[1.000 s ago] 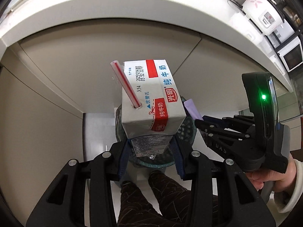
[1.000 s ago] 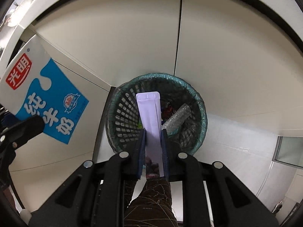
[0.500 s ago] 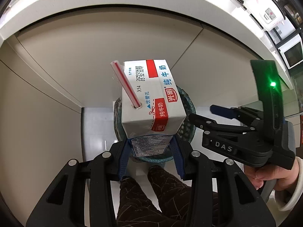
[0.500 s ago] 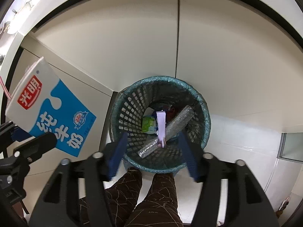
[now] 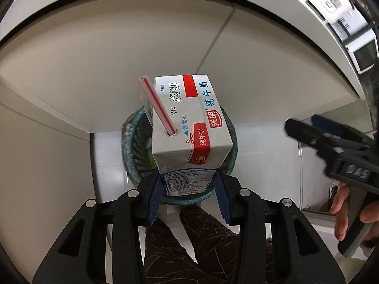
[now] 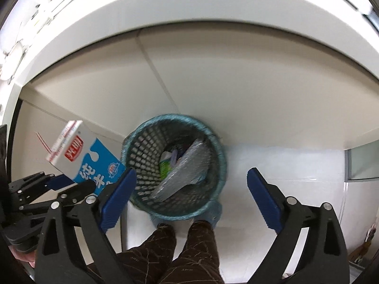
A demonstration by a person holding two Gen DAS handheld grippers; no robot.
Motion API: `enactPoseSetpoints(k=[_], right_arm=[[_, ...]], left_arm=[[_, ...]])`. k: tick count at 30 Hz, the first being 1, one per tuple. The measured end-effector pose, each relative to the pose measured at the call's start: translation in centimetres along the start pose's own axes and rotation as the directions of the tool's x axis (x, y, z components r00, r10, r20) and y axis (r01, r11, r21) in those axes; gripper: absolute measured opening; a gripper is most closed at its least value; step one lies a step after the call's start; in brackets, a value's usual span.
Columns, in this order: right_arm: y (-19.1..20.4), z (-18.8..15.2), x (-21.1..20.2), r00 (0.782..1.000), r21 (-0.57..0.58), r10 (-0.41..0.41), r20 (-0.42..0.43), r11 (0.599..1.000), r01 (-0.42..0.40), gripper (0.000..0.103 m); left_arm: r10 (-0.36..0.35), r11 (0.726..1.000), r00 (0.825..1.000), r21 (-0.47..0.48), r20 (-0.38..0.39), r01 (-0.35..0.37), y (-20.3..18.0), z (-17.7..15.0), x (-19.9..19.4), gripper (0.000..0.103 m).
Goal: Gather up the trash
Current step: 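Open the left tool to drop the milk carton into the bin, then raise both open tools back up over the counter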
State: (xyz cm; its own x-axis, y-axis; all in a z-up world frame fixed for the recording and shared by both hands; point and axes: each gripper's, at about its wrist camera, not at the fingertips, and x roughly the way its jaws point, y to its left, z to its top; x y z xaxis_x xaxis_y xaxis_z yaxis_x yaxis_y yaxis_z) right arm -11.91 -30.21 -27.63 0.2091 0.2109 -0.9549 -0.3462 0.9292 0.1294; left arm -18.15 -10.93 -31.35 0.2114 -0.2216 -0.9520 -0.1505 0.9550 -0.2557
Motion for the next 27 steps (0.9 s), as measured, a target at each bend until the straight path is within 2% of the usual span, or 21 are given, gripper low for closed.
enactPoseSetpoints(k=[8,15,23,27], right_arm=[[-2.6,-0.2,-2.4,0.998,0.053,-0.013,0.054,0.999,0.010,0.091],[-3.1,-0.2,-3.2,0.998,0.062,-0.016,0.056,0.998,0.012,0.091],[-2.9,-0.2,-2.3,0.999,0.071,-0.005,0.051,0.997,0.002,0.091],[-2.4,0.0,-2.1,0.999,0.066,-0.001,0.046,0.998,-0.002,0.091]], left_arm=[[-0.004,0.999,0.999,0.034,-0.039,0.006,-1.0,0.4,2.0,0.040],[0.006,0.999,0.998,0.054,-0.056,-0.003,-1.8,0.4,3.2,0.041],[0.029,0.998,0.998,0.058,-0.054,-0.026,-2.3,0.4,2.7,0.042],[0.038,0.999,0.998,0.039,-0.043,-0.036,-1.9,0.4,2.4,0.056]])
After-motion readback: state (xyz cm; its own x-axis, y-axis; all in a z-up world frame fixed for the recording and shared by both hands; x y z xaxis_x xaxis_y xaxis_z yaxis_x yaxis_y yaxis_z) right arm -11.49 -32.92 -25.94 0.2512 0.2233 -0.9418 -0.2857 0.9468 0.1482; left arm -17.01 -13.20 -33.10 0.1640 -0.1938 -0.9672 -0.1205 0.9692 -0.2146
